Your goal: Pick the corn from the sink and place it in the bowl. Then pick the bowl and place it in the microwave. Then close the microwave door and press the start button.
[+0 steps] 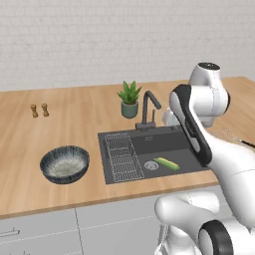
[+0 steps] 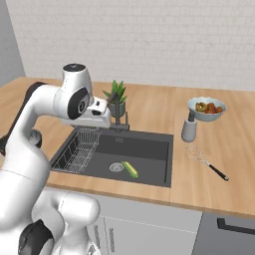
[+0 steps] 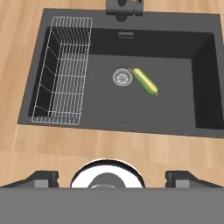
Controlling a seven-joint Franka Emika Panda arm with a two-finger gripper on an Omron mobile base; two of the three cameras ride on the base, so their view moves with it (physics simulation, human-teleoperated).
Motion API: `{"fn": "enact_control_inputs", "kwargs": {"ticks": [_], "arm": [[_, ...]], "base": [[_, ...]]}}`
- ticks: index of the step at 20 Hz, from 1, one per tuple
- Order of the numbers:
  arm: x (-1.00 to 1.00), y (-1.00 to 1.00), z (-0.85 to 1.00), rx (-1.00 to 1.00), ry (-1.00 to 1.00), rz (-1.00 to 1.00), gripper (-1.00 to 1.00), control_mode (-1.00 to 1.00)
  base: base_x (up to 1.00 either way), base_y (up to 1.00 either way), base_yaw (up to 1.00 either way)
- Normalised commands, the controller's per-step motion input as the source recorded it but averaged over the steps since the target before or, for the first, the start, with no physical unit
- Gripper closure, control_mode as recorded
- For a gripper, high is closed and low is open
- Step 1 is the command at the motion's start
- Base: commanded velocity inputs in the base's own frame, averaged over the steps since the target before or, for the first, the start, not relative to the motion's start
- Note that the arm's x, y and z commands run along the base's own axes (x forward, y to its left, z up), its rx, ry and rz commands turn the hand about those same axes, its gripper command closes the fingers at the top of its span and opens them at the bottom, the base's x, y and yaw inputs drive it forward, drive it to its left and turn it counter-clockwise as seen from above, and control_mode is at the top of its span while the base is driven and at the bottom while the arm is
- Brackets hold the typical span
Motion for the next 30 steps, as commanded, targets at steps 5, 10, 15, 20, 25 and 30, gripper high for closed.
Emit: {"fn": "enact_control_inputs", "kwargs": {"ticks": [5,10,15,20,25,30], "arm": [[0.09,-0.43,-0.46,-0.06,0.02,0.14,-1.0,-1.0],[0.45,-0.12,-0.69,-0.01,0.11,0.02,-1.0,-1.0],[0.48,-0.38,-0.5,0.01,0.14,0.0,-1.0,-1.0],[0.3,-0.31,-0.49,0.01,0.01,0.0,-1.0,-1.0],[0.14,-0.36,-0.4,0.03,-0.01,0.0,-1.0,-1.0],[0.26,-0.36,-0.23,0.1,-0.02,0.0,-1.0,-1.0]], "base": [[0.0,0.0,0.0],[0.0,0.0,0.0],[0.0,0.0,0.0],[0.0,0.0,0.0],[0.0,0.0,0.0],[0.0,0.0,0.0]]}}
